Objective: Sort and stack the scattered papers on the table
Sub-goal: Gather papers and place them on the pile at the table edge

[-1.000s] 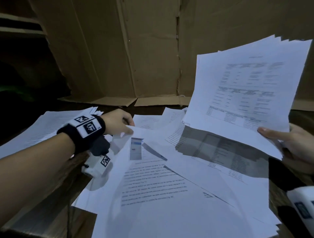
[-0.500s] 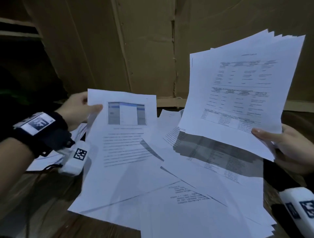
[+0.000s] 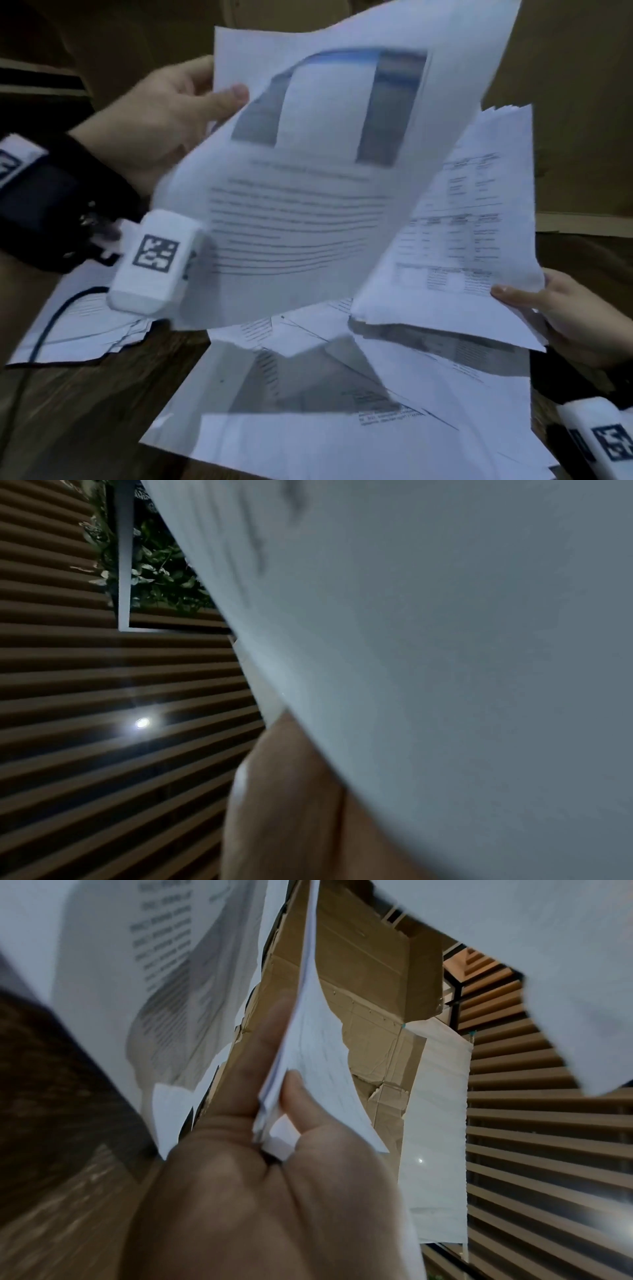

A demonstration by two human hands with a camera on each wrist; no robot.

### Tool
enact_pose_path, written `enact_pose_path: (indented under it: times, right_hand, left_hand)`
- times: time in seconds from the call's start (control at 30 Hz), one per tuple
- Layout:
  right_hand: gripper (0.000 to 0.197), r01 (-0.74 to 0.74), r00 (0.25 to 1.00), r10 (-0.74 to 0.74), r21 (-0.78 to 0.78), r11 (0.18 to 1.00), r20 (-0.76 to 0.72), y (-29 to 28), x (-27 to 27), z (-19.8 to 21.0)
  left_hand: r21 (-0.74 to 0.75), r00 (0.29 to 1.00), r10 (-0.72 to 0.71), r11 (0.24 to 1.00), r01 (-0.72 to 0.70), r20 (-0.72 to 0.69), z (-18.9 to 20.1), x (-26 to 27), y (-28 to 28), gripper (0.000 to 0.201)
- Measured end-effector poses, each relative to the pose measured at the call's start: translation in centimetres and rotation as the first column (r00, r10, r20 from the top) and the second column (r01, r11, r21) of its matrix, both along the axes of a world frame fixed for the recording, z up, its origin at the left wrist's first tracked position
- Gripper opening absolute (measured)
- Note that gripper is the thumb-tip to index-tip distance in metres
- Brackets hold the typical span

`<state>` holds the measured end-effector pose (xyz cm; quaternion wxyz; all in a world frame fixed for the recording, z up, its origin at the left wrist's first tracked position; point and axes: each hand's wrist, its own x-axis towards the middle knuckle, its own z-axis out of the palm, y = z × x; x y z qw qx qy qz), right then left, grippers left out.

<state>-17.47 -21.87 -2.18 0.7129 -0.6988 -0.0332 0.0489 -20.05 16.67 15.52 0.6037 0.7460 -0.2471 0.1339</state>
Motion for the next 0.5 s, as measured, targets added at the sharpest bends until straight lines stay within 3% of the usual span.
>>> enact_pose_path:
  times: [0.13, 0.23, 0.33, 0.5]
  right_hand:
    - [0.033, -0.096, 0.995, 0.095, -0.023, 0.995, -0.012, 0.6, -0.5, 0.1]
    - [0.055, -0.145, 0.989, 0.145, -0.034, 0.989, -0.017, 0.9, -1.0, 0.2]
    - [0.035, -0.231, 0.971, 0.234, 0.067, 0.971, -0.039, 1.1, -1.2, 0.2]
    - [0.035, -0.269, 0.963, 0.268, -0.044, 0.962, -0.017, 1.4, -1.9, 0.8]
  left_hand:
    - [-0.03, 0.962, 0.148, 0.987, -0.159, -0.228, -3.0, 4.9, -3.9, 0.016]
    - [0.015, 0.904, 0.302, 0.95, -0.312, -0.302, -7.3, 7.8, -6.3, 0.019]
    - [0.018, 0.875, 0.377, 0.921, -0.39, -0.305, -10.0, 9.2, -7.7, 0.012]
    - [-0.057, 0.872, 0.378, 0.909, -0.414, -0.31, -11.1, 9.3, -8.6, 0.05]
